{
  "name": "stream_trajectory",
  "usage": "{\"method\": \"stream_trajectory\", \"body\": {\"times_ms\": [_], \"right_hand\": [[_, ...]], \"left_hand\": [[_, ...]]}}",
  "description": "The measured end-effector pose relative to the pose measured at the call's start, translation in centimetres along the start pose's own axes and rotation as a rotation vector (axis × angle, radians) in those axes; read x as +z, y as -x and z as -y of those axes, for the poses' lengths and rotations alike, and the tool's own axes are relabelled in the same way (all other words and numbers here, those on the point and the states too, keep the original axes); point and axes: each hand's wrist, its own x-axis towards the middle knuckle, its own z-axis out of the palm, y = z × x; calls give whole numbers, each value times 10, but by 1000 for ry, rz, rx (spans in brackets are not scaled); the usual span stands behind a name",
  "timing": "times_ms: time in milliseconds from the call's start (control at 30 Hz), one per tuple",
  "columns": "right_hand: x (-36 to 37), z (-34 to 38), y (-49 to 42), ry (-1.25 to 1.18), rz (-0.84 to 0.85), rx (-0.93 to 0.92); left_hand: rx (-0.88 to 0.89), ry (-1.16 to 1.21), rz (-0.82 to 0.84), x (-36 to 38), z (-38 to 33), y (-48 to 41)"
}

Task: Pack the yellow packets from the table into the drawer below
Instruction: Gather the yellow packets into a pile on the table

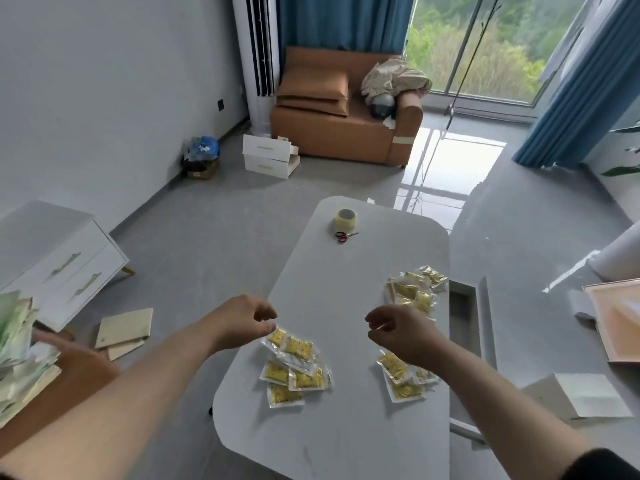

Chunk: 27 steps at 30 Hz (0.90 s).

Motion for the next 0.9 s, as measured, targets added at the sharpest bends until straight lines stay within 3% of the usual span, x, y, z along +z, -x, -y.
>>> {"method": "stream_trajectory", "body": {"times_ms": [433,900], "right_hand": [[82,-64,-130,-60,194,130],[275,-194,-251,-80,219,214]], "left_hand": [[-92,61,101,58,45,-139],[-18,9,213,185,191,-323]]}}
